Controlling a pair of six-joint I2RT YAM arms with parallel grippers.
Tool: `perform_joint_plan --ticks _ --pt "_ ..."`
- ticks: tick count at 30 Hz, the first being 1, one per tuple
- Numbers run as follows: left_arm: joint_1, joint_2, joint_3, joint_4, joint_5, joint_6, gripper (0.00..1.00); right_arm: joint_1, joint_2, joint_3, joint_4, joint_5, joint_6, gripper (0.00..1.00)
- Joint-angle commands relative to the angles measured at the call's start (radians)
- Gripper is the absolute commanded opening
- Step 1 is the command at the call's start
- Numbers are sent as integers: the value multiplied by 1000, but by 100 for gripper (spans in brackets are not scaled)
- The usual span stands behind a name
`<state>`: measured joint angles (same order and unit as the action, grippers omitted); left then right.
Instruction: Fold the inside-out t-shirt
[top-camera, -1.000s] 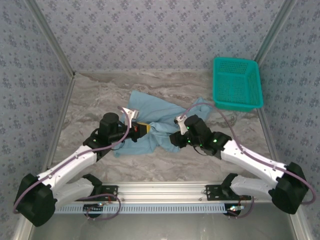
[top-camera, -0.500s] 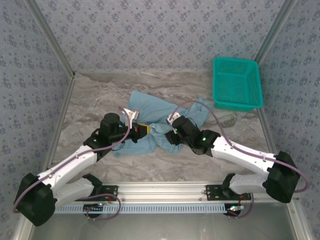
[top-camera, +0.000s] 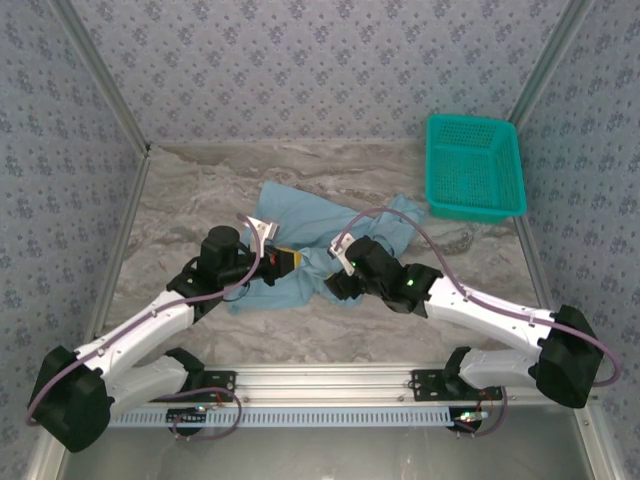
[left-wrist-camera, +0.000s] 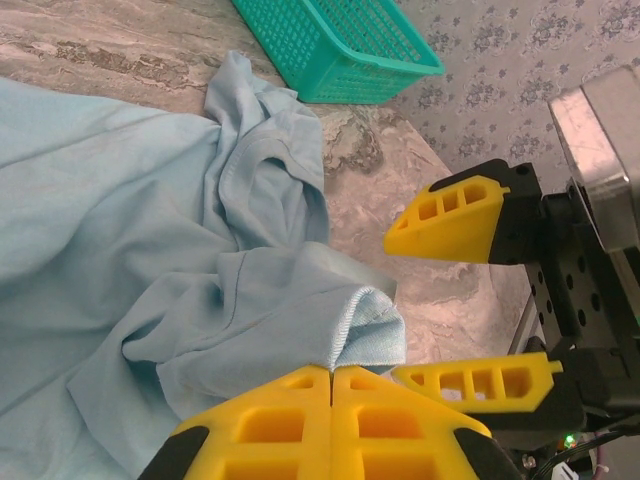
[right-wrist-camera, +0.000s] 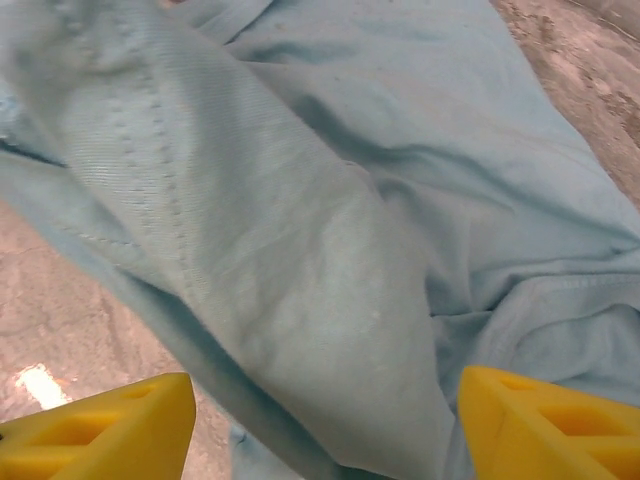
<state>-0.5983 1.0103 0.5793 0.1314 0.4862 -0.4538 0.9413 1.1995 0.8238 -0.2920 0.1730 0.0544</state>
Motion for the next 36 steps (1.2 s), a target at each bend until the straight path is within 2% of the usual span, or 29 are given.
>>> perform_joint_plan --ticks 1,6,10,13,14,15,17,18,21,22,24,27,29,33,34,36 --pt "-8 2 25 8 10 21 0 1 -2 -13 9 -72 -51 72" --pt "-9 -2 25 2 9 23 0 -24 31 -7 13 -43 -50 71" --pt "-10 -3 25 1 11 24 0 -60 80 16 28 -45 -47 63" --pt "-9 -5 25 1 11 24 0 -89 123 23 44 -61 -50 56" --pt "-10 -7 25 1 10 24 0 -104 129 22 52 -65 -43 51" --pt "-9 -7 25 -1 5 26 0 -120 128 22 63 -83 -32 41" --pt "-9 -7 25 -18 -21 30 0 -165 96 14 86 -184 6 29" --pt "-9 -5 27 -35 -48 33 0 -195 73 -1 108 -273 22 22" --pt "-9 17 40 -111 -199 32 0 -292 -11 -62 217 -569 114 8" --pt "-9 27 47 -130 -241 31 0 -317 -28 -79 257 -627 148 4" --pt "-10 55 61 -150 -294 27 0 -363 -49 -115 357 -794 226 1" --pt "-11 91 75 -136 -322 14 0 -402 -49 -155 493 -948 343 0" --pt "-11 117 88 -134 -355 6 0 -415 -47 -175 588 -1002 408 0" --pt "-11 173 146 -186 -494 -32 0 -426 -20 -189 724 -1083 505 0" --pt "-10 184 160 -196 -514 -32 3 -426 -14 -192 740 -1089 515 0" --pt "-11 207 186 -218 -526 -21 16 -429 -3 -199 784 -1099 542 0"
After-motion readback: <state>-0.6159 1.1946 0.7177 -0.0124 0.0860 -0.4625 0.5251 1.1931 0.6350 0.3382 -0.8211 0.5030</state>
